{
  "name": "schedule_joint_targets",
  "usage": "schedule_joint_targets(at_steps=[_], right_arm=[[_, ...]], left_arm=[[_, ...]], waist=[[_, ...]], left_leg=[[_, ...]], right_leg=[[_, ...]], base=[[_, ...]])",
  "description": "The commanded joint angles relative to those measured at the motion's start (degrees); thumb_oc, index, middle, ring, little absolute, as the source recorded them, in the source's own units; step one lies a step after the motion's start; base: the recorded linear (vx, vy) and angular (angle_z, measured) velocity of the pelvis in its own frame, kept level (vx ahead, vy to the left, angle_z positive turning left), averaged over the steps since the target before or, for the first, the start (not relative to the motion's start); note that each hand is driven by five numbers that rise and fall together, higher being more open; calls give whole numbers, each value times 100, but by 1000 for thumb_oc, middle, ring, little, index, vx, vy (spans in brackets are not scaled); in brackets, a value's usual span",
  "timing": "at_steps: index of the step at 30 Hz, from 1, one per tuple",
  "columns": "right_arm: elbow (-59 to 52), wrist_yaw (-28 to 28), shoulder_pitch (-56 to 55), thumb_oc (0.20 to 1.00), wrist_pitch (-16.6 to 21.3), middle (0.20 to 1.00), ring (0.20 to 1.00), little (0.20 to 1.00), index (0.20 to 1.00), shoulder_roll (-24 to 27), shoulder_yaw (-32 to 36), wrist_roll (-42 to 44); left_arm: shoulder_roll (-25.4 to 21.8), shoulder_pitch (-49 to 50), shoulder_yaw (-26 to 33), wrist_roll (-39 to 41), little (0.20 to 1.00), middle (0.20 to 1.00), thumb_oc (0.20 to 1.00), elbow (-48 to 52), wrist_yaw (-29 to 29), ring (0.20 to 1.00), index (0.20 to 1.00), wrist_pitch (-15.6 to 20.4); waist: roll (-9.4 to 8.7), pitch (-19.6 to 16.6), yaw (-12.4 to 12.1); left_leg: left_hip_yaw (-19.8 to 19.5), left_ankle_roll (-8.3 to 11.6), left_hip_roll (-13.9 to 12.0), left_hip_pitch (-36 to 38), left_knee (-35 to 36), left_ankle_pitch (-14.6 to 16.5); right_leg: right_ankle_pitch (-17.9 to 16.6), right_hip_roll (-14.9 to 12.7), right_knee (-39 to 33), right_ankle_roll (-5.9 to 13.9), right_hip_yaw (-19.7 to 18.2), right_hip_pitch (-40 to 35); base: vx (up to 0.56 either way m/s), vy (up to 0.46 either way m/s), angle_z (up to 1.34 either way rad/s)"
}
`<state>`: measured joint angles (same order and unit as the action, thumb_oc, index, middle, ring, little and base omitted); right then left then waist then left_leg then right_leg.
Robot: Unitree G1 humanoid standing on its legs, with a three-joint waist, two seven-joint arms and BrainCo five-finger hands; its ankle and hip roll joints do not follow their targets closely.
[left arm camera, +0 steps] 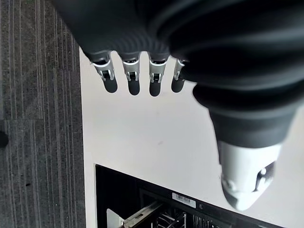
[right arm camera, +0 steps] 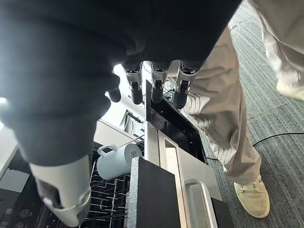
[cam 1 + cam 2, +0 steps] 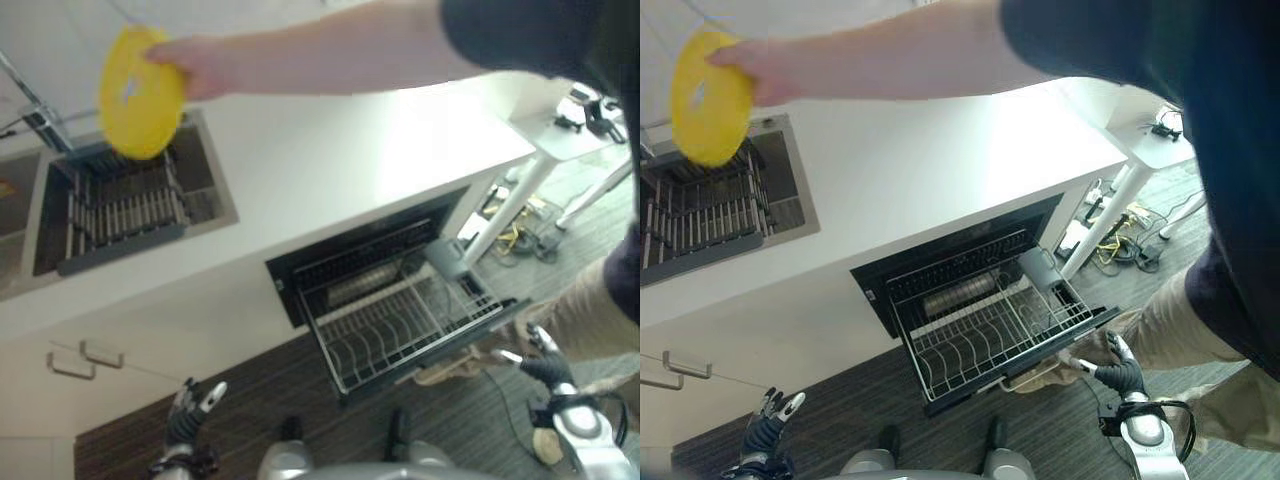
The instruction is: Place the dishes in the dishwasher.
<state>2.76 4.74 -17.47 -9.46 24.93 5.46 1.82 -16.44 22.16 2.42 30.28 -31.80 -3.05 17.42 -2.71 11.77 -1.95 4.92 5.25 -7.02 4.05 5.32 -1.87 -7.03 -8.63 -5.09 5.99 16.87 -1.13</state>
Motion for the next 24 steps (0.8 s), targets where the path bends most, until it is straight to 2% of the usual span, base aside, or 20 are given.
schedule_joint_targets(at_steps=[1,4,7,9,10,11,13,14,16,17,18,19,21,23,24], right_arm=[[-421,-7,96,1000,319,1000,1000,1000,1000,186,311,140],[-480,-6,-58,1000,453,1000,1000,1000,1000,121,342,158],[-628,171,-40,1000,413,1000,1000,1000,1000,246,375,291],[-609,269,-7,1000,469,1000,1000,1000,1000,272,530,268],[-555,450,38,1000,563,1000,1000,1000,1000,323,650,400],[-553,486,45,1000,598,1000,1000,1000,1000,322,670,424],[-506,630,41,1000,748,1000,1000,1000,1000,262,752,473],[-530,626,-24,1000,855,1000,1000,1000,1000,143,784,472],[-589,483,-146,1000,963,1000,1000,1000,1000,5,795,581],[-623,401,-171,1000,991,1000,1000,1000,1000,-46,787,527],[-678,284,-146,1000,1037,1000,1000,1000,1000,-115,723,424],[-689,206,-68,1000,1029,1000,1000,1000,1000,-145,654,373],[-694,177,122,1000,869,1000,1000,1000,1000,-154,553,438],[-727,226,211,1000,745,1000,1000,1000,1000,-107,523,567],[-759,290,182,1000,738,1000,1000,1000,1000,-100,550,631]], left_arm=[[-179,-112,327,-77,1000,1000,1000,61,18,1000,1000,317],[-145,5,466,167,1000,1000,1000,112,-96,1000,1000,294],[40,54,658,524,1000,1000,1000,46,110,1000,1000,417],[154,-13,566,582,1000,1000,1000,7,227,1000,1000,527],[189,-168,471,533,1000,1000,1000,-43,324,1000,1000,490],[180,-214,447,517,1000,1000,1000,-52,334,1000,1000,476],[129,-407,372,354,1000,1000,1000,-215,496,1000,1000,471],[80,-503,383,209,1000,1000,1000,-262,538,1000,1000,448],[-3,-557,431,-51,1000,1000,1000,-311,654,1000,1000,457],[-36,-515,452,-137,1000,1000,1000,-280,657,1000,1000,485],[-105,-400,507,-83,1000,1000,1000,-160,607,1000,1000,442],[-161,-312,585,-6,1000,1000,1000,-106,580,1000,1000,386],[-254,-295,646,27,1000,1000,1000,-202,567,1000,1000,329],[-301,-385,599,43,1000,1000,1000,-278,467,1000,1000,225],[-288,-420,559,10,1000,1000,1000,-289,422,1000,1000,155]], waist=[[29,-4,-73],[98,-69,-46],[136,-29,-191],[106,-4,-21],[97,-4,132],[101,2,159],[79,28,230],[23,42,214],[-75,63,159],[-105,70,137],[-109,85,72],[-74,97,-23],[-58,48,-38],[-57,-2,-7],[-56,-27,52]], left_leg=[[440,87,-232,-1,-32,302],[594,175,-332,-81,-32,154],[-36,305,-467,-166,-60,23],[556,440,-829,-141,-265,-117],[922,463,-929,-60,-291,-139],[988,477,-934,-47,-255,-159],[1055,468,-835,-1,-178,-113],[921,392,-660,-14,-162,-1],[754,237,-307,4,-175,232],[819,205,-217,52,-158,301],[1005,138,-140,168,-113,405],[1231,76,-105,282,-80,494],[1377,-132,99,340,-34,610],[1372,-311,238,303,-33,660],[1230,-421,291,263,-32,674]], right_leg=[[646,-425,288,463,209,-326],[613,-355,101,417,269,-439],[648,-346,34,386,11,-447],[565,-578,100,410,189,-429],[464,-788,178,499,362,-434],[441,-839,196,537,402,-436],[308,-1116,312,741,428,-371],[108,-1350,405,860,348,-290],[-249,-1586,484,901,293,-173],[-542,-1709,528,901,400,-73],[-831,-1820,606,901,690,125],[-832,-1775,771,901,1033,207],[-554,-1517,1071,892,1216,312],[-274,-1268,1347,759,1160,358],[66,-942,1433,636,902,330]], base=[[31,-104,12],[16,-81,24],[-95,187,64],[-194,682,38],[-138,666,65],[-80,697,91],[21,520,80],[62,508,49],[71,403,26],[49,323,11],[25,358,-21],[7,370,-63],[13,353,-119],[4,250,-40],[-7,141,17]])
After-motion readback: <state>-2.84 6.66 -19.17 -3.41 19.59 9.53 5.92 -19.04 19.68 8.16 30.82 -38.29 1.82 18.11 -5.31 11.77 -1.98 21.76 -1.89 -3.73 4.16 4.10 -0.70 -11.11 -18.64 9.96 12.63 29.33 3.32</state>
